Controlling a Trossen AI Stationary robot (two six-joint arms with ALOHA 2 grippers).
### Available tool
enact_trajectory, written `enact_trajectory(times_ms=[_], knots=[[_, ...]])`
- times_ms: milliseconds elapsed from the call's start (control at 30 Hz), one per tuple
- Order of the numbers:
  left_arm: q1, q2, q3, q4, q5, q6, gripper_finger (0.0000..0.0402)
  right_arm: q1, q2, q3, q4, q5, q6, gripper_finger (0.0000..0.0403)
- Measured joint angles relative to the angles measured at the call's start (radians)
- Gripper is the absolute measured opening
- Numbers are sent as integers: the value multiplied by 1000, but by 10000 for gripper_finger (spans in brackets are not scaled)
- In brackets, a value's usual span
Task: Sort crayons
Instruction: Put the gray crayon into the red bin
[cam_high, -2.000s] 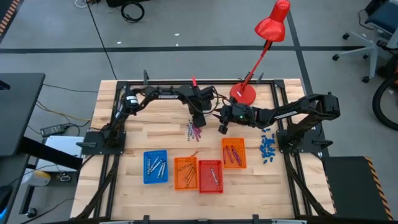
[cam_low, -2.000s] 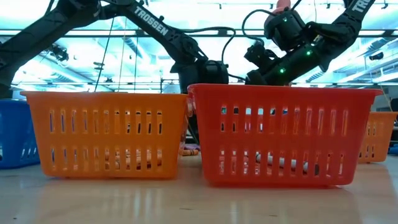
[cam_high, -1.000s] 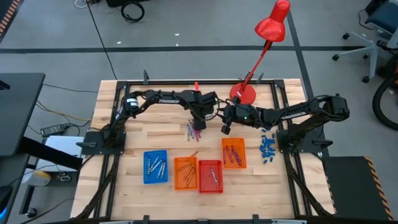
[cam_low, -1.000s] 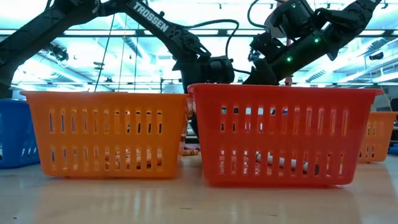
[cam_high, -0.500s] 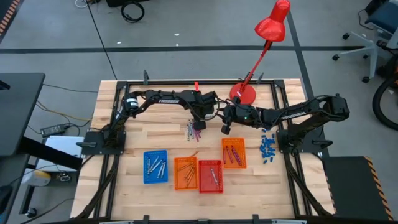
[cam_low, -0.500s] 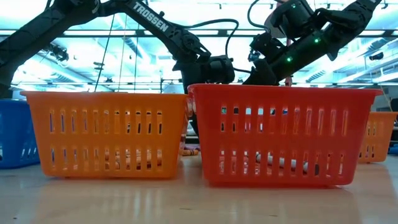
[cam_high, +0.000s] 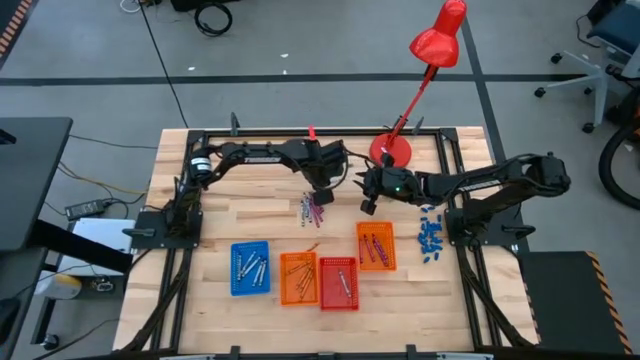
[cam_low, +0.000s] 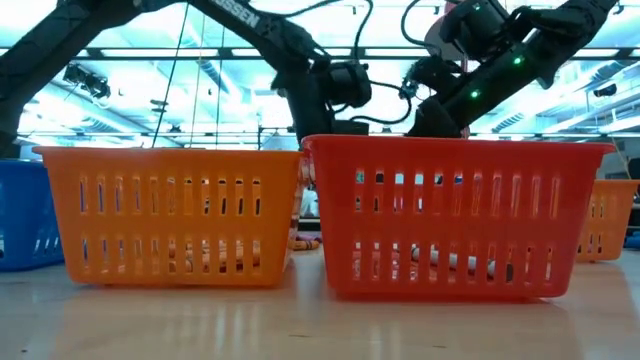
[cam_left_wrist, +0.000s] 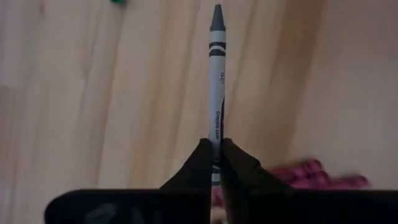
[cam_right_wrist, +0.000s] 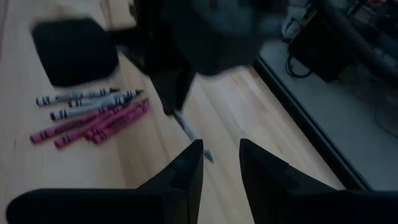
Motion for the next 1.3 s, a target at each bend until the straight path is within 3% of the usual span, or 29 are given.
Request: enact_trajectory(times_ms=[233,400,533,667,967,1300], knots=[[-52,-80,1,-43,0,-120,12,29,-87,0,-161,-6,71,110],[-116,-100,1,-63,-13,-215,13,66,-96,-9,-166,-9,102,110],[-186,-100,0,-120,-120,-242,13,59,-75,-37,-194,-73,117,110],[-264,-108,-66,-64,-245,-255,14,28,-77,-31,-253,-92,173,110],[-306,-194,-245,118,-265,-262,7,-21,-87,70,-639,-83,442,110],[-255,-413,-595,658,-270,-44,6,-25,-94,71,-905,-114,641,110]])
